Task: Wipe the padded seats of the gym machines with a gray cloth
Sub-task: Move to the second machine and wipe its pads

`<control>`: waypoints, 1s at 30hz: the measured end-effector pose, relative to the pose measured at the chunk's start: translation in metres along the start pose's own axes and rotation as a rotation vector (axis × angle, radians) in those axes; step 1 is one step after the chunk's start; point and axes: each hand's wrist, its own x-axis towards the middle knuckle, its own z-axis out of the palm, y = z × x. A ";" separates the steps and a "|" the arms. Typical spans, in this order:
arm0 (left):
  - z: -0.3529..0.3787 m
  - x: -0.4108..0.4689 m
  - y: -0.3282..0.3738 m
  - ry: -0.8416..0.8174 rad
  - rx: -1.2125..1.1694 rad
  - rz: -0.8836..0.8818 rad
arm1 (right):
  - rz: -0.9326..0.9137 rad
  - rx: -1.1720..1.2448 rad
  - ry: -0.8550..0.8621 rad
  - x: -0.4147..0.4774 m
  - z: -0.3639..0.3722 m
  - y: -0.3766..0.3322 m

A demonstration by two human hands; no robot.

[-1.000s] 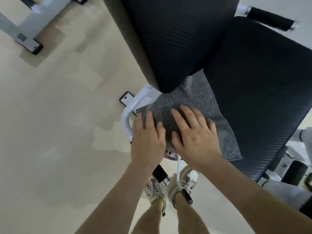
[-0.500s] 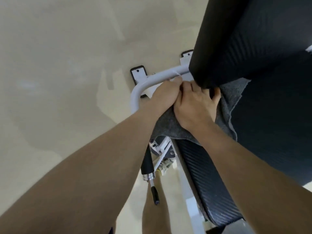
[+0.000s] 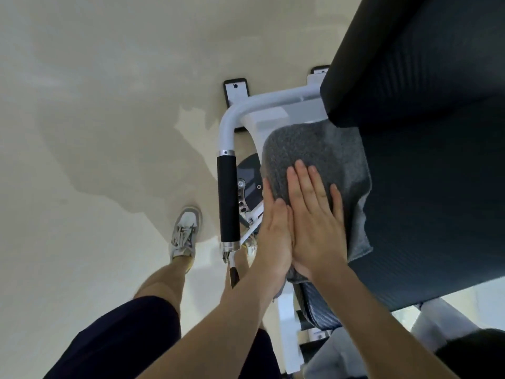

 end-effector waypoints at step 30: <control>0.046 0.039 0.002 -0.107 1.866 0.716 | 0.311 0.166 0.074 -0.002 -0.020 0.112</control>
